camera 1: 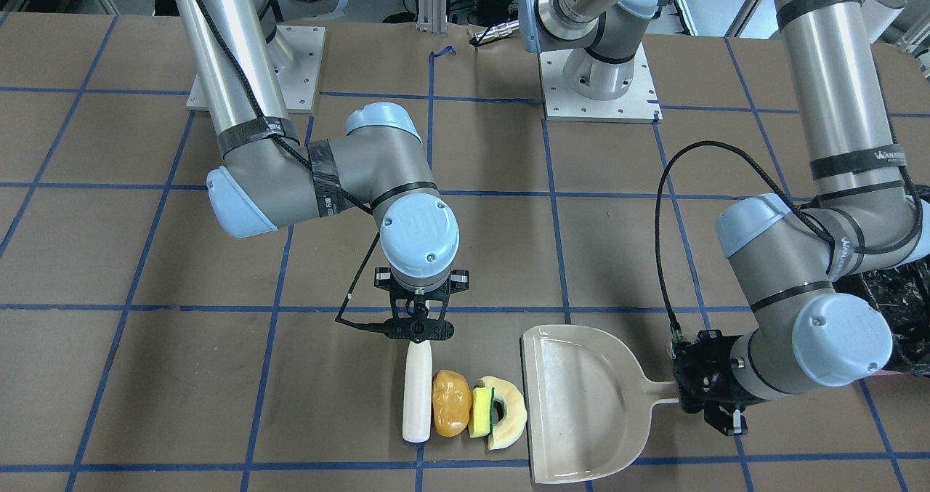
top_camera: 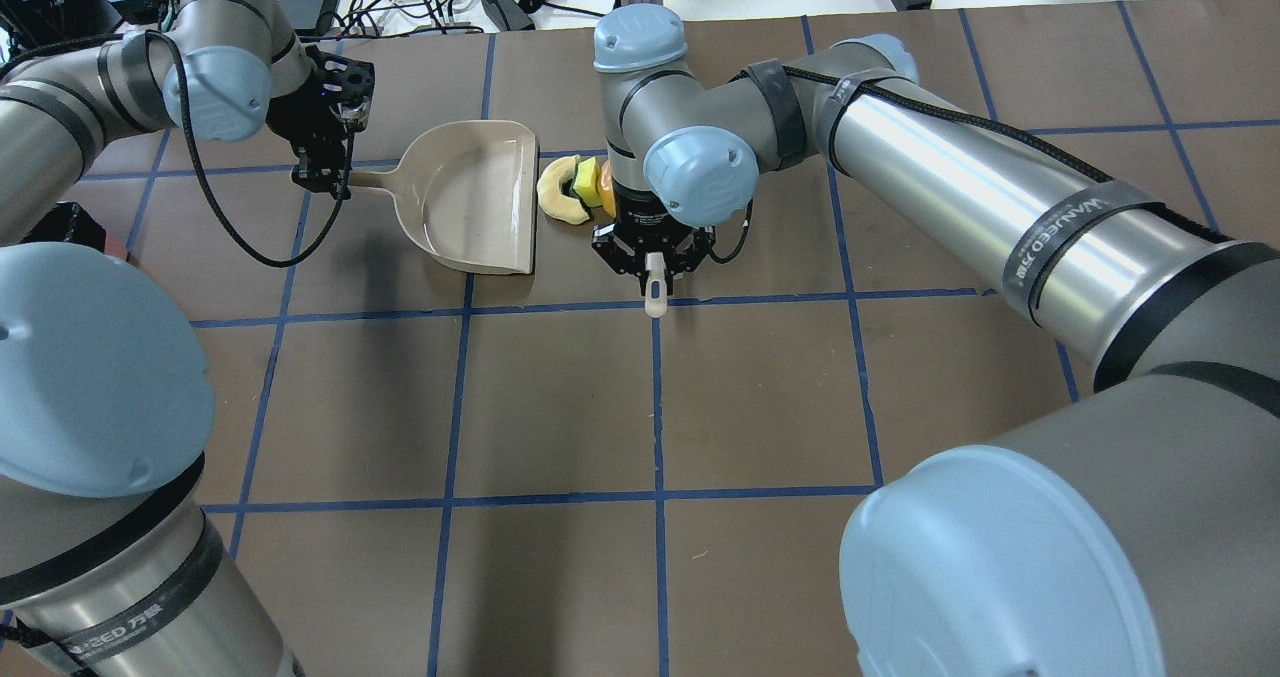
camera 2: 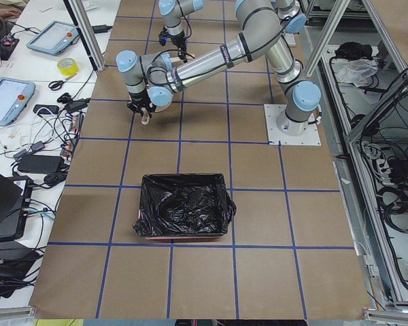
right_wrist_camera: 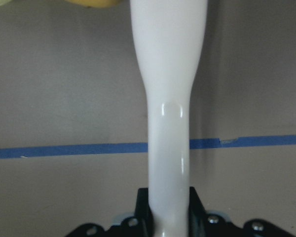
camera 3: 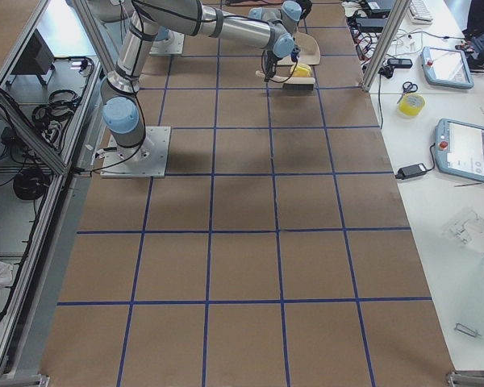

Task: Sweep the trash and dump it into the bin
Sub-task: 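Sweep the trash with the brush toward the dustpan held by the left gripper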

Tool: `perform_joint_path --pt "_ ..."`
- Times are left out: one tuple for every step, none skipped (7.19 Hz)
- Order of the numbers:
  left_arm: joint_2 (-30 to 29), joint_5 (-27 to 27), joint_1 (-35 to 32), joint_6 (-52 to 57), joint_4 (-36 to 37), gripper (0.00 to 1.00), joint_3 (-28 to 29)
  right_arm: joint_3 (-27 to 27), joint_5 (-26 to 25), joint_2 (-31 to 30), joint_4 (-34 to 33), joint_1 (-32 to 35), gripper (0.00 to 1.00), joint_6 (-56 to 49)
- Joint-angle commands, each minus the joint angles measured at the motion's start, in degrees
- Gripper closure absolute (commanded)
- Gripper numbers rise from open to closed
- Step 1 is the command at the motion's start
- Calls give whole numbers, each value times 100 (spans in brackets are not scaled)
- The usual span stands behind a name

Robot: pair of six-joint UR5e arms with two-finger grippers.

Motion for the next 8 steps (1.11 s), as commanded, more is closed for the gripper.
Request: perform_joint_path --pt "8 339 -291 -79 9 100 8 -175 72 174 -167 208 100 147" --pt "17 375 -319 -97 9 100 17 -237 115 227 -256 288 100 217" --pt "43 376 -319 -97 9 100 8 -281 246 227 -317 306 100 253" --pt "43 376 -319 -97 9 100 8 -334 335 253 -431 350 100 253" --pt "43 376 -319 -106 9 100 8 -386 483 297 -537 376 100 340" --pt "43 367 -319 -106 9 100 8 -518 546 341 -581 437 100 367" --pt "43 367 -319 -115 9 100 8 -597 555 437 -608 516 100 472" --pt "43 367 -319 -115 9 100 8 -685 555 508 -660 656 100 508"
